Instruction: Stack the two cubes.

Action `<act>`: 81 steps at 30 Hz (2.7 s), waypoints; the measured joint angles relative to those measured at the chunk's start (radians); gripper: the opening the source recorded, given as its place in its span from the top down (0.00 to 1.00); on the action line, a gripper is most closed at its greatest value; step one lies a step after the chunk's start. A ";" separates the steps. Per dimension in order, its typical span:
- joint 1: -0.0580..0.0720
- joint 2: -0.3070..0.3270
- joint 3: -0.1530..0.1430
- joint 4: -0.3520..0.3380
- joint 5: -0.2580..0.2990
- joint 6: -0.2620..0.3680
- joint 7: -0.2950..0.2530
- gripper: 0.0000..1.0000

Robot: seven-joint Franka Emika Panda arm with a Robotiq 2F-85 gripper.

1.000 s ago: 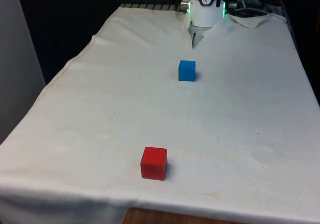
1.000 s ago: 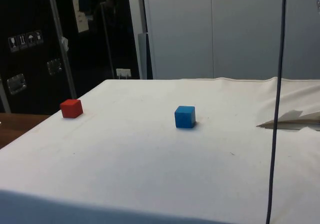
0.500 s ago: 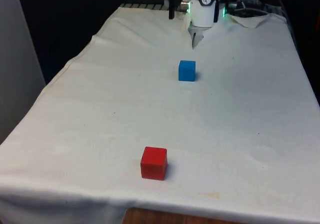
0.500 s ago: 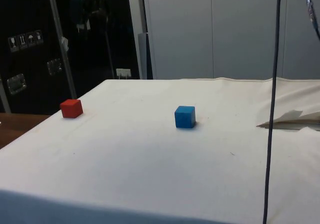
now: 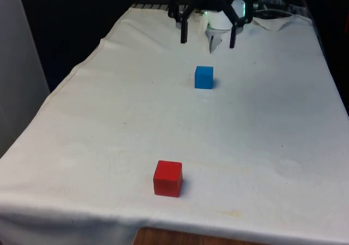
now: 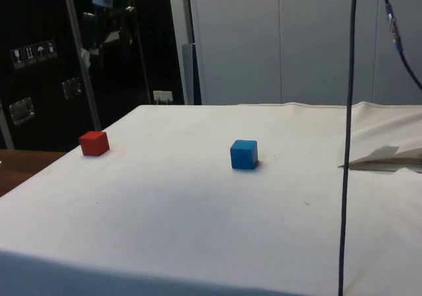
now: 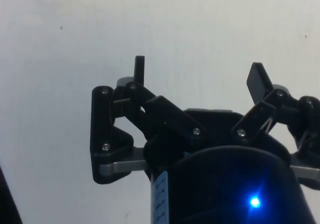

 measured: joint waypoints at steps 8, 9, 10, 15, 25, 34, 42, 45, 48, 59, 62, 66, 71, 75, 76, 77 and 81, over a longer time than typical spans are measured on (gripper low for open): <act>0.000 0.086 -0.007 0.078 0.000 0.030 0.003 0.00; 0.000 0.098 -0.008 0.091 0.000 0.030 0.003 0.00; -0.001 0.110 -0.010 0.103 0.000 0.030 0.003 0.00; -0.003 0.158 -0.015 0.157 0.000 0.030 0.000 0.00; -0.013 0.278 -0.025 0.294 0.000 0.030 -0.004 0.00; -0.017 0.373 -0.035 0.389 0.001 0.032 -0.003 0.00; -0.022 0.449 -0.042 0.436 0.003 0.072 0.000 0.00; -0.024 0.476 -0.044 0.454 0.004 0.087 0.001 0.00; -0.025 0.496 -0.045 0.470 0.004 0.094 0.002 0.00; -0.037 0.600 -0.057 0.576 0.004 0.121 -0.001 0.00; -0.041 0.623 -0.058 0.599 0.004 0.125 -0.004 0.00; -0.046 0.648 -0.059 0.620 0.004 0.133 -0.011 0.00; -0.053 0.678 -0.059 0.640 0.019 0.150 -0.030 0.00; -0.059 0.704 -0.059 0.660 0.039 0.162 -0.051 0.00; -0.059 0.704 -0.059 0.660 0.039 0.162 -0.051 0.00; -0.062 0.715 -0.059 0.669 0.047 0.168 -0.060 0.00; -0.069 0.732 -0.059 0.676 0.063 0.195 -0.075 0.00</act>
